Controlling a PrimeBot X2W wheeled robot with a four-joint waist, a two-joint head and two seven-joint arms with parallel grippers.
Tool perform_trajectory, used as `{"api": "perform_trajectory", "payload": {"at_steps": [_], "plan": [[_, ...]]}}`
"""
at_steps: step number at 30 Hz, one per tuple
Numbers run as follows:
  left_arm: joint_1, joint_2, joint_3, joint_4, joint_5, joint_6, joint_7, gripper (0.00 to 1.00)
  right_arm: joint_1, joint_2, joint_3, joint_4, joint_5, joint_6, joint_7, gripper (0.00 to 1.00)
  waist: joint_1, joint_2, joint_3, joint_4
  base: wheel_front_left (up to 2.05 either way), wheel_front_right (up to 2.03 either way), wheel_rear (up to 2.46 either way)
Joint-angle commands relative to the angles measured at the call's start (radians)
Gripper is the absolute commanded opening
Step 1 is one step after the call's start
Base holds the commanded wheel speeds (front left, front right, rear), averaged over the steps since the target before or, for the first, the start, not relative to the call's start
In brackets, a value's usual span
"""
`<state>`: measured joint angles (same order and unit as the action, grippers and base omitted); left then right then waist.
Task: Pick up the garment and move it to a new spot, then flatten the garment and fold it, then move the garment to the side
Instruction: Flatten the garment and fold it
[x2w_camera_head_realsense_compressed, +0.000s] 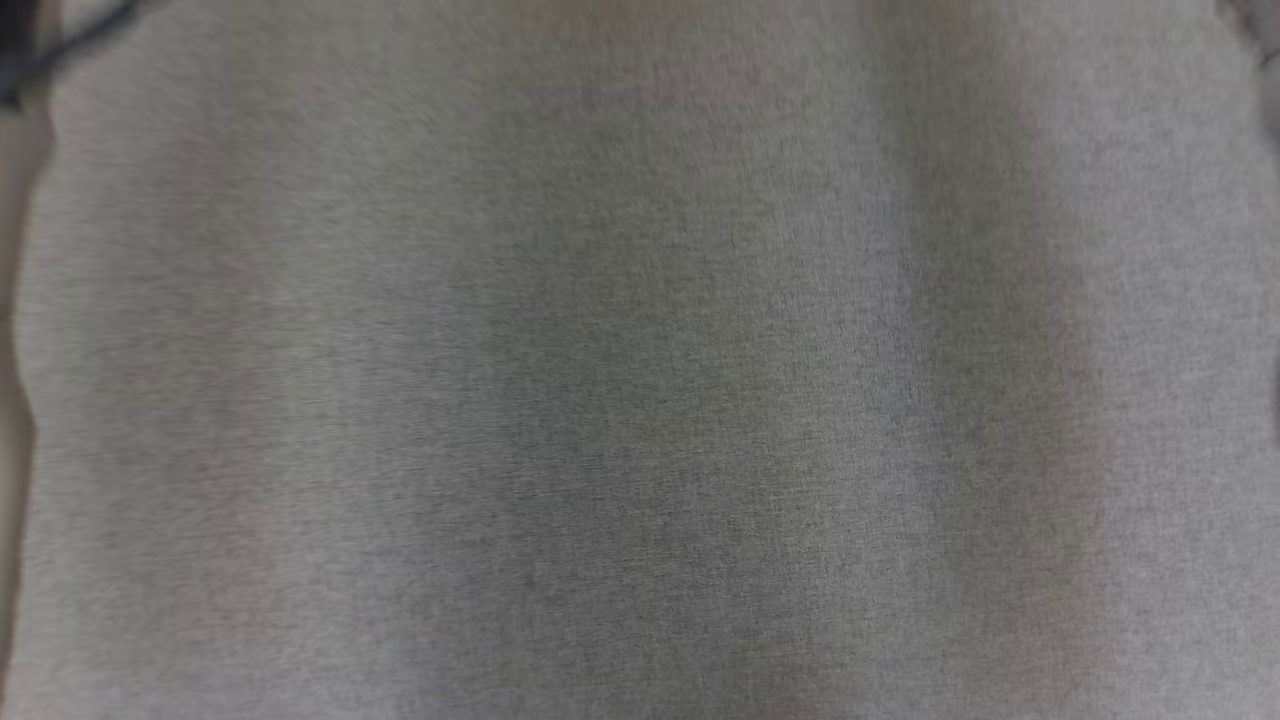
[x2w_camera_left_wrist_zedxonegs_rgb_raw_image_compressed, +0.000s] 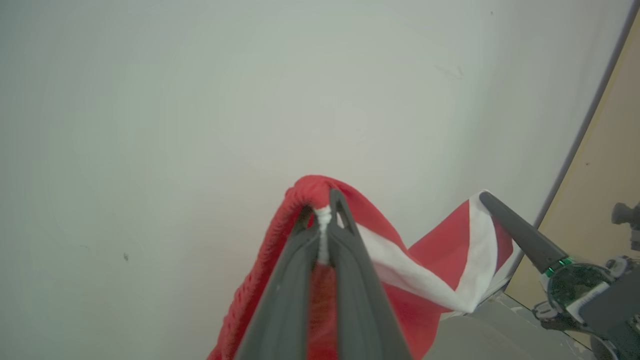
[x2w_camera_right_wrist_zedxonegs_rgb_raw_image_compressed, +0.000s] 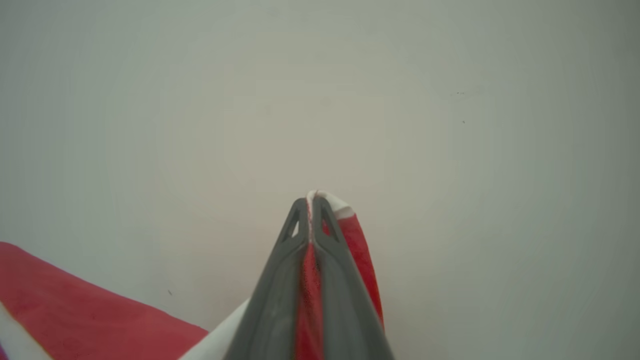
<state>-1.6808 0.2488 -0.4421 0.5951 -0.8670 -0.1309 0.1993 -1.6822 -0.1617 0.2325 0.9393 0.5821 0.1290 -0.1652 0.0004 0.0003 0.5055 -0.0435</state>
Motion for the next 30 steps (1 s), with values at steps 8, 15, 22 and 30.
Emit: {"api": "perform_trajectory", "payload": {"at_steps": [8,15,22,30], "plan": [[-0.240,-0.020,-0.076,0.152,-0.014,0.001,-0.068,0.00,-0.259,0.001,-0.018,0.186,-0.137,0.004,-0.069,0.00,-0.0004,-0.0003,0.149,-0.086,0.00,0.00,0.00],[-0.305,0.029,-0.160,0.202,-0.051,0.001,-0.117,0.00,-0.335,0.002,-0.017,0.245,-0.232,0.004,-0.097,0.00,-0.0004,-0.0003,0.200,-0.106,0.00,0.00,0.00],[-0.337,0.058,-0.204,0.244,-0.102,0.001,-0.139,0.00,-0.368,-0.034,-0.048,0.291,-0.299,0.004,-0.100,0.00,-0.0004,-0.0003,0.222,-0.097,0.00,0.00,0.00],[-0.385,0.073,-0.274,0.256,-0.148,0.001,-0.193,0.00,-0.390,-0.047,-0.130,0.264,-0.386,0.004,-0.101,0.00,-0.0004,-0.0003,0.248,-0.098,0.00,0.00,0.00]]}}
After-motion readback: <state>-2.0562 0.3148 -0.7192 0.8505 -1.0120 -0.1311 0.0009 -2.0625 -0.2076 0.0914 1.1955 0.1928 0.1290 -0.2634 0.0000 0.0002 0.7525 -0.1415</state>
